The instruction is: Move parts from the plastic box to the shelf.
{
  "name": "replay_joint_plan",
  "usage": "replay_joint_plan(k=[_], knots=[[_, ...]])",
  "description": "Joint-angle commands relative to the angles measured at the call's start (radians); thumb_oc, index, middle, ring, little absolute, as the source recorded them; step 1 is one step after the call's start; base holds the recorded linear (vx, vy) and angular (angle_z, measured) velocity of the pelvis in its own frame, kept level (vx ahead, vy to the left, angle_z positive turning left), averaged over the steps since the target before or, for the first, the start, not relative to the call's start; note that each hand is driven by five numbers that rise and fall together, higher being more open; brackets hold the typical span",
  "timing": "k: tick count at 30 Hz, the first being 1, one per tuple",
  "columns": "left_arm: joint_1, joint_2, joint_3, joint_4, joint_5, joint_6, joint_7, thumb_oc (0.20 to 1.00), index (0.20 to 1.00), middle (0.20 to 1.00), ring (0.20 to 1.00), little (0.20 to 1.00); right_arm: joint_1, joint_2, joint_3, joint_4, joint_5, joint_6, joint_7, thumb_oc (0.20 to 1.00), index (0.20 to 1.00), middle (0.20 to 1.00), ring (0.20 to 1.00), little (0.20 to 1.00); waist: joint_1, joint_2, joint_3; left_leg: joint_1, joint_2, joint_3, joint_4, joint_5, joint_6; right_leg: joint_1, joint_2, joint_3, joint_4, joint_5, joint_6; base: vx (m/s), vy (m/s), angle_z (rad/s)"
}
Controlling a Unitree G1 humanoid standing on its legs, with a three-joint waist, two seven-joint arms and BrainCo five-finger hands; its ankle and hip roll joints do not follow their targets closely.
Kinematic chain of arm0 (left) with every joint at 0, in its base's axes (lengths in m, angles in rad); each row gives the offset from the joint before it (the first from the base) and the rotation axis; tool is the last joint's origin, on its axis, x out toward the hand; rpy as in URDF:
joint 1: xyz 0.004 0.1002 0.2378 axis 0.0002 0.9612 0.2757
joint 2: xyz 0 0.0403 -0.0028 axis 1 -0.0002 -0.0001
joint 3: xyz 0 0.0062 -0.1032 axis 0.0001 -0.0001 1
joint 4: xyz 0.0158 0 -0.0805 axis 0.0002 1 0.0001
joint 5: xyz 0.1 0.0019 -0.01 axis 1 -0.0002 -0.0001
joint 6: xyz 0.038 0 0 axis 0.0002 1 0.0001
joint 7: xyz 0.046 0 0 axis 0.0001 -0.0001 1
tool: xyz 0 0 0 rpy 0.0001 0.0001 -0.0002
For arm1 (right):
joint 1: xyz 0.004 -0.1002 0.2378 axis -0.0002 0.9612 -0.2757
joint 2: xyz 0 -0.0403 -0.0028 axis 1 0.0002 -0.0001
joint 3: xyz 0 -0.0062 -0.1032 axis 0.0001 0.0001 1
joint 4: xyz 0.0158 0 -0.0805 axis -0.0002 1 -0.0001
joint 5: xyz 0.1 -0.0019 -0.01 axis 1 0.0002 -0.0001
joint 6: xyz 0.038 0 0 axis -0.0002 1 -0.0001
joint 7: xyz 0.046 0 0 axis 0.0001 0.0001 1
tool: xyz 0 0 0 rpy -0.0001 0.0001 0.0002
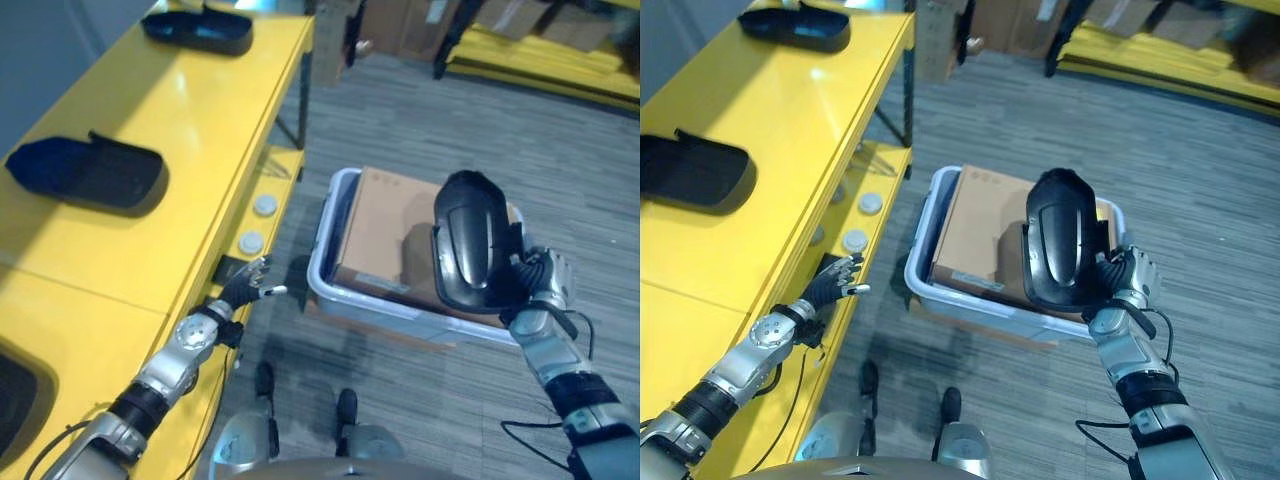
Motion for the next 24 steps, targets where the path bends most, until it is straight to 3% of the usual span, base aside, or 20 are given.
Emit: replay_joint_plan(k=[1, 5, 7, 10, 24], knots=[[-0.086, -0.042, -0.033, -0.016, -0.137, 0.104, -0.044, 1.0, 1.0, 1.0, 1.0, 1.0, -0.061, -0.134, -0.026, -0.07, -0.21, -0.061, -0.021, 0.2, 0.2, 0.2, 0.2, 0.2, 0.002, -0.012, -0.045, 0.102, 0.042, 0.033, 0.009, -0.181, -0.046, -0.005, -0.006, -0.001, 0.003, -0.034, 0.017, 0.04, -0.01, -0.18], [-0.131, -0.079, -0.05, -0.063, -0.252, 0.187, -0.05, 1.0, 1.0, 1.0, 1.0, 1.0, -0.069, -0.19, -0.039, -0.16, -0.286, -0.13, -0.032, 0.2, 0.2, 0.2, 0.2, 0.2, -0.023, -0.017, -0.071, 0.126, 0.042, 0.043, 0.009, -0.193, -0.043, 0.015, -0.003, 0.008, 0.003, -0.045, 0.018, 0.01, -0.014, -0.15], [-0.164, -0.104, -0.056, -0.085, -0.312, 0.198, -0.023, 1.0, 1.0, 1.0, 1.0, 1.0, -0.099, -0.217, -0.028, -0.2, -0.3, -0.161, -0.045, 0.2, 0.2, 0.2, 0.2, 0.2, -0.034, -0.018, -0.081, 0.138, 0.041, 0.043, 0.009, -0.2, -0.041, 0.026, -0.001, 0.012, 0.003, -0.052, 0.018, 0.01, -0.006, -0.05], [-0.199, -0.117, -0.053, -0.102, -0.317, 0.139, 0.012, 1.0, 1.0, 1.0, 1.0, 1.0, -0.131, -0.237, -0.025, -0.246, -0.307, -0.196, -0.043, 0.2, 0.2, 0.2, 0.2, 0.2, -0.04, -0.019, -0.092, 0.148, 0.038, 0.04, 0.009, -0.206, -0.04, 0.039, 0.001, 0.012, 0.003, -0.062, 0.018, 0.0, 0.0, 0.0], [-0.244, -0.148, -0.008, -0.254, -0.364, 0.098, 0.126, 1.0, 1.0, 1.0, 1.0, 1.0, -0.269, -0.162, 0.077, -0.342, -0.324, -0.275, -0.035, 0.2, 0.2, 0.2, 0.2, 0.2, -0.001, -0.02, -0.114, 0.154, 0.026, -0.003, 0.009, -0.213, -0.032, 0.066, 0.003, -0.009, 0.003, -0.087, 0.01, 0.0, 0.0, 0.04]])
